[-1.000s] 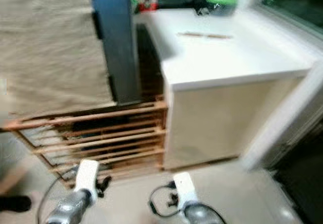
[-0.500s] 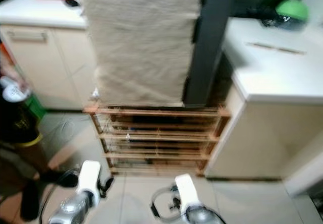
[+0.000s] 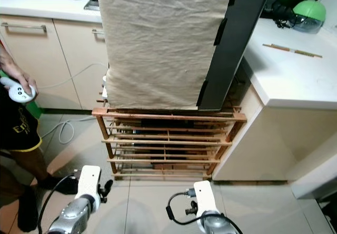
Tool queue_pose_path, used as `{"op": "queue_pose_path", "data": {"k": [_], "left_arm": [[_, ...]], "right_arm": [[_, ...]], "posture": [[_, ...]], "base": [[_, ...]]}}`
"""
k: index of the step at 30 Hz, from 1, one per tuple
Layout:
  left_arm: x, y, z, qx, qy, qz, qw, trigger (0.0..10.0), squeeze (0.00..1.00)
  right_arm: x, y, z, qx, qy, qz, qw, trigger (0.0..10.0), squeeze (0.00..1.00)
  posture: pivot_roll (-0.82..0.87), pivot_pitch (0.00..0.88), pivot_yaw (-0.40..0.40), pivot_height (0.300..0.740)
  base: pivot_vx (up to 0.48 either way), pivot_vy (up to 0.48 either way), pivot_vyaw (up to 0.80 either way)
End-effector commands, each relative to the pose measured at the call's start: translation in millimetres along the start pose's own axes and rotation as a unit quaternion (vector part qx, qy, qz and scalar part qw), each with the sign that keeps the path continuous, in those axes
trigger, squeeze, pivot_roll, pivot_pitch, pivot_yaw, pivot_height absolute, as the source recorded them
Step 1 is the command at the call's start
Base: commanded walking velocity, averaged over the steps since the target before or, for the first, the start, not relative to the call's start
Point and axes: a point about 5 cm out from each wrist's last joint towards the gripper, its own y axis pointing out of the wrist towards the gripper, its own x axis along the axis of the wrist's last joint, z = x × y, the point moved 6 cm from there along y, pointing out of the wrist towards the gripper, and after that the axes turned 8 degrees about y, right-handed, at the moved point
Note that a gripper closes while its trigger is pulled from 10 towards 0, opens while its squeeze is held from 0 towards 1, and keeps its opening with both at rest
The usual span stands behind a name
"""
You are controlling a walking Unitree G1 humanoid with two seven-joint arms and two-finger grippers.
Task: Clothes washing
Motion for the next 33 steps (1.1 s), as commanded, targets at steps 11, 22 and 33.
{"op": "queue_pose_path", "data": {"k": [11, 22, 33], "left_arm": [[0, 0.7, 0.2, 0.001, 0.005, 0.003, 1.000, 10.0, 0.00], [0, 0.5, -0.2, 0.000, 0.005, 0.004, 1.000, 10.0, 0.00], [0, 0.5, -0.2, 0.000, 0.005, 0.004, 1.000, 10.0, 0.00]], "right_arm": [[-3, -2.4, -19.4, -0.033, 0.041, 0.000, 0.999, 10.0, 0.00], [-4, -2.2, -18.1, -0.029, 0.039, 0.008, 0.999, 10.0, 0.00], [-4, -2.2, -18.1, -0.029, 0.039, 0.008, 0.999, 10.0, 0.00]], "posture": [[-0.01, 0.000, -0.035, 0.740], [-0.01, 0.000, -0.036, 0.740], [-0.01, 0.000, -0.036, 0.740]], "base": [[0.000, 0.000, 0.00], [0.000, 0.000, 0.00], [0.000, 0.000, 0.00]]}}
